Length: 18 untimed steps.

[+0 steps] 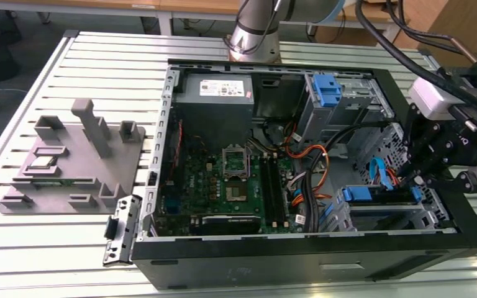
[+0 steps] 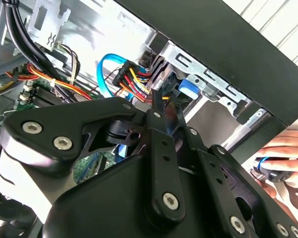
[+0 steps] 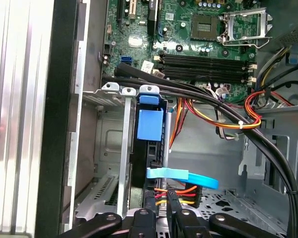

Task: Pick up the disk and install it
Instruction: 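Insert the second disk wire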

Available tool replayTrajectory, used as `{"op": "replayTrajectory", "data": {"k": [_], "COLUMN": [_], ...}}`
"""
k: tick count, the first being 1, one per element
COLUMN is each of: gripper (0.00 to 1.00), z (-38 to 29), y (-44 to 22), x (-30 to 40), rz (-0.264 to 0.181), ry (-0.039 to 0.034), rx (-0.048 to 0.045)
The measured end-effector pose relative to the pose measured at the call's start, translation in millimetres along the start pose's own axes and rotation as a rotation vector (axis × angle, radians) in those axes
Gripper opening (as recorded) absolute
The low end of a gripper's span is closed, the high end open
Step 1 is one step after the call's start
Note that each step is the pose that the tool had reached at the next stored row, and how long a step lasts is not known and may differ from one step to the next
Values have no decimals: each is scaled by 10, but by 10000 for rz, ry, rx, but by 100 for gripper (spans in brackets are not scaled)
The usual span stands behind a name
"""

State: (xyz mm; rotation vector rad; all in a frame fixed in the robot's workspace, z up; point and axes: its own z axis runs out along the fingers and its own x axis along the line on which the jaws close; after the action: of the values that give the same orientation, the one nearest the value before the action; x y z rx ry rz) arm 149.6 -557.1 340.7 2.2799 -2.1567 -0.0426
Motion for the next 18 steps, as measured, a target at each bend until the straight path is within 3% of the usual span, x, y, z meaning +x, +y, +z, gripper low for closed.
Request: {"op": "replayTrajectory", "data": {"k": [9,18], "gripper": [24,24], "z": [25,29], "y": [0,19], "x": [0,0], "rz": [-5,-5], "ry": [-188,-234], "rx": [10,14]}}
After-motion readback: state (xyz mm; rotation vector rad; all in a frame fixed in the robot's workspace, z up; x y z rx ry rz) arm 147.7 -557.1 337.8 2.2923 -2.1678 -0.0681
